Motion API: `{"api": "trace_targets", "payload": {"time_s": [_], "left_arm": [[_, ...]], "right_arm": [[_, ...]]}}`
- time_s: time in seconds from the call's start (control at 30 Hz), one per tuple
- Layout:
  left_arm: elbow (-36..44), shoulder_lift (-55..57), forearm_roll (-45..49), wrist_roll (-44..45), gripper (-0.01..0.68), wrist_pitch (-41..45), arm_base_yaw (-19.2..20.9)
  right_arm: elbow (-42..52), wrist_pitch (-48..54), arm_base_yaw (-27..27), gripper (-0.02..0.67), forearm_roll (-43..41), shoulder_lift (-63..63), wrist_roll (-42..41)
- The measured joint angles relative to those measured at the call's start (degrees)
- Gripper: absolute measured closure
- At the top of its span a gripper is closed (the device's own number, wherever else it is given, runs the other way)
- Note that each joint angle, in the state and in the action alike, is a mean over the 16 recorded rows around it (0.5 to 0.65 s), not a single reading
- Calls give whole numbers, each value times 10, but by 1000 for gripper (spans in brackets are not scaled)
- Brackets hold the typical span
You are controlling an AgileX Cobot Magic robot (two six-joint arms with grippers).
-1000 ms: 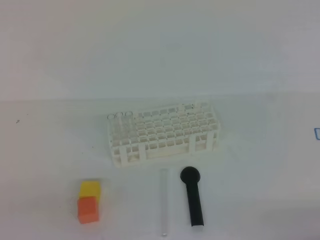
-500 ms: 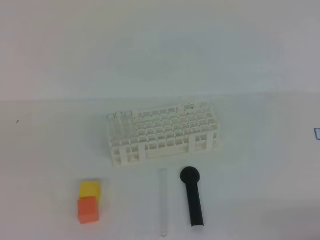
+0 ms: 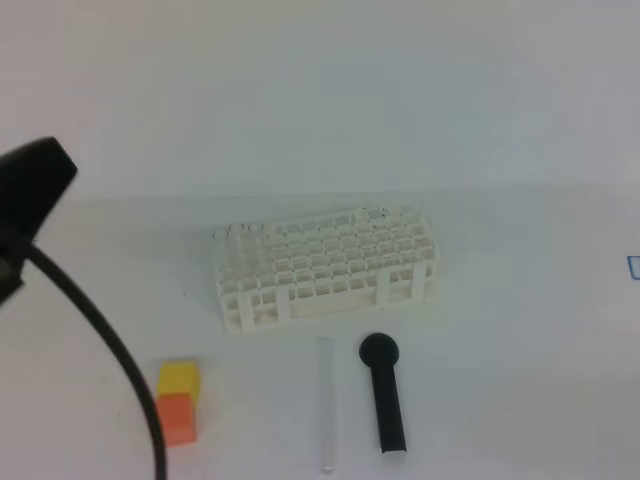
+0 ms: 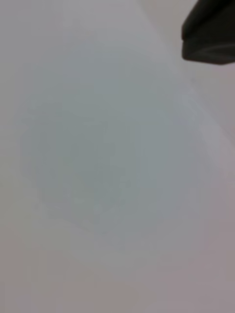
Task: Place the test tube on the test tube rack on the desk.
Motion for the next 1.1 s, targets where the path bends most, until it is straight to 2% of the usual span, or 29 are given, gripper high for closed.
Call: {"api": "trace_targets", "payload": {"time_s": [0.1, 0.2, 0.43, 0.6, 0.7, 0.8, 1.1], "left_arm": [[0, 31, 1, -5, 674, -15, 0], [0, 62, 10, -7, 674, -37, 0], [-1, 137, 19, -9, 674, -70, -4], [-5, 179, 19, -2, 674, -58, -28], [-9, 200, 19, 3, 674, -38, -57], [-15, 219, 19, 3, 674, -13, -97], [-29, 311, 19, -47, 674, 91, -238]], "right_arm": [[-5, -39, 0, 650, 37, 0, 12], [-23, -46, 0, 650, 25, 0, 11], [-128, 32, 0, 650, -109, 27, -16], [-233, 119, 11, 650, -197, 82, -44], [-288, 159, 29, 650, -217, 127, -67], [-327, 185, 56, 650, -203, 179, -102], [-364, 233, 163, 650, -52, 306, -283]]}}
